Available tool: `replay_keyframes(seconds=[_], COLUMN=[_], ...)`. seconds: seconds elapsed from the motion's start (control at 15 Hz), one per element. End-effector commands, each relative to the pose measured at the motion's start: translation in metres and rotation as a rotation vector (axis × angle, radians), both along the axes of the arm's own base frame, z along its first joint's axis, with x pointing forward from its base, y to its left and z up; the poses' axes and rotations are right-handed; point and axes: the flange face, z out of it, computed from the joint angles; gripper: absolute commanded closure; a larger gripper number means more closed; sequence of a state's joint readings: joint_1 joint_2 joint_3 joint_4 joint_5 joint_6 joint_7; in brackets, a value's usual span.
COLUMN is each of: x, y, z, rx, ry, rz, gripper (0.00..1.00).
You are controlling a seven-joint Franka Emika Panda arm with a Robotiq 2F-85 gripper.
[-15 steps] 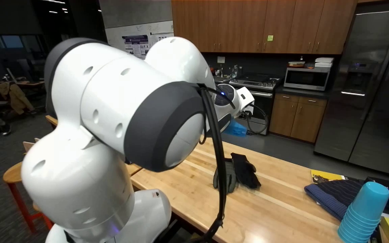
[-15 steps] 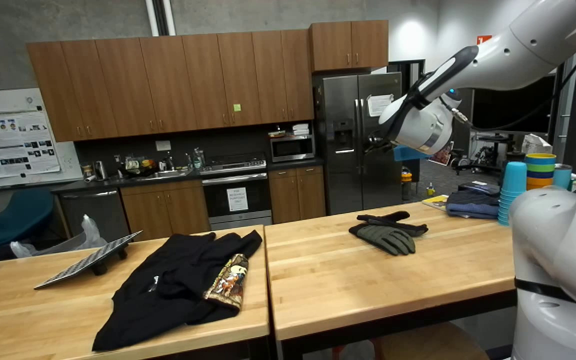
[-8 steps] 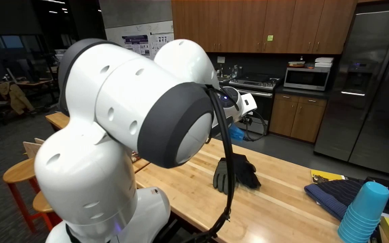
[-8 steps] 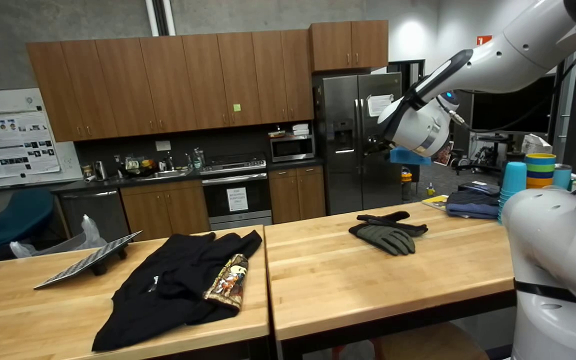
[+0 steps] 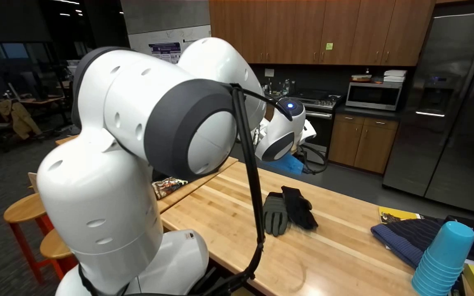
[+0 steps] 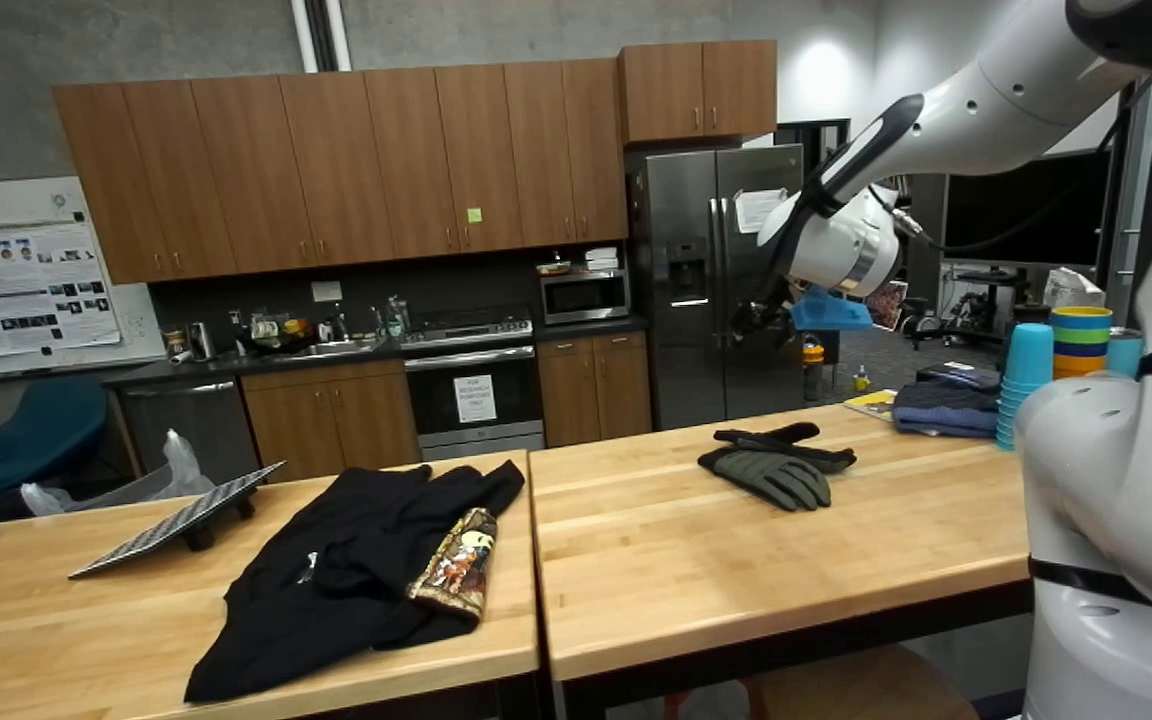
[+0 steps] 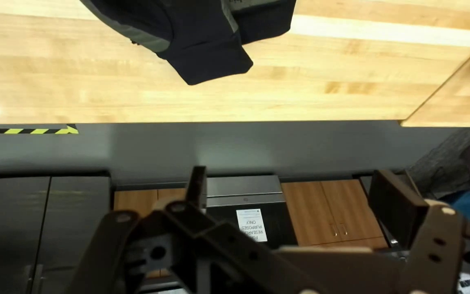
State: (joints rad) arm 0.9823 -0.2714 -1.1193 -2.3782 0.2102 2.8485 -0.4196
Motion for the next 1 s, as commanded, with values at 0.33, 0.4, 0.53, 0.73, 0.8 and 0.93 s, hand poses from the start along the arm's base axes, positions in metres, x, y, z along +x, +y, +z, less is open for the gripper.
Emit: replay_keyframes(seconds=[0.33,0.4,0.53,0.73,0.8,0.93], x=[0.004,0.004,0.006,0.009,0.01,0.012], y=[-0.005,-0.008,-0.014,-0.02,-0.021,-0.021], z=[0.0,-0.001,-0.004,-0.009,-0.012,-0.016], rx=[0.006,0.032,0.067,0.093,0.104,0.139], ry=[0.034,0.043,0.058,0.075,0.09,0.12], rz=[-0.031,-0.057,-0.116,-0.164,-0.181,-0.204], gripper=[0.0,0.0,0.0,0.0,0.0,0.0])
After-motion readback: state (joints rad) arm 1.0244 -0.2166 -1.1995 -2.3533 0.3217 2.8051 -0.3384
